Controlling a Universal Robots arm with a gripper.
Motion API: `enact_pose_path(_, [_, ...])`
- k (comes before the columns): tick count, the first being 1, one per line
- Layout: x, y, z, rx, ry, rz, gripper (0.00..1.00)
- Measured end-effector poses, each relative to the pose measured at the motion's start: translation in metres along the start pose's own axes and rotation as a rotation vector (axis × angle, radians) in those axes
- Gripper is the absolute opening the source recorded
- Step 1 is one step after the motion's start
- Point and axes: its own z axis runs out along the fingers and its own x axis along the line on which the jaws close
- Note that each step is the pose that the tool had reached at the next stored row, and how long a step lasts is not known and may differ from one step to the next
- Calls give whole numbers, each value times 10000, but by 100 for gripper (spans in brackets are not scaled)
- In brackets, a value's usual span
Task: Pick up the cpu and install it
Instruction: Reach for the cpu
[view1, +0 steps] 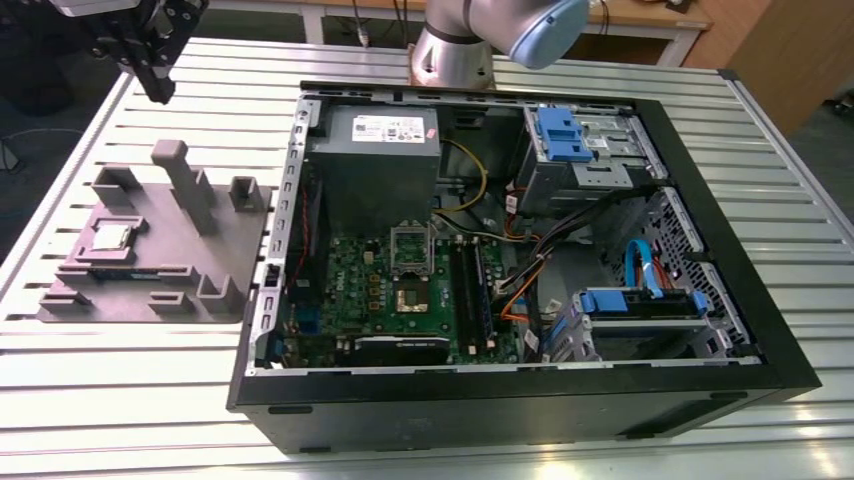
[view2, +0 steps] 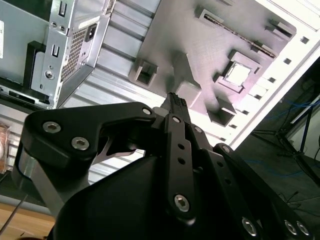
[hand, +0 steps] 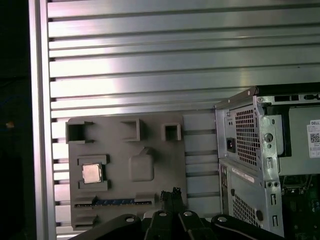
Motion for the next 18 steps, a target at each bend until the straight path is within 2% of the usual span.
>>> enact_pose_path(12, [38,-3,0,0,2,0,10])
enact_pose_path(18, [88,-5,12,0,2,0,10])
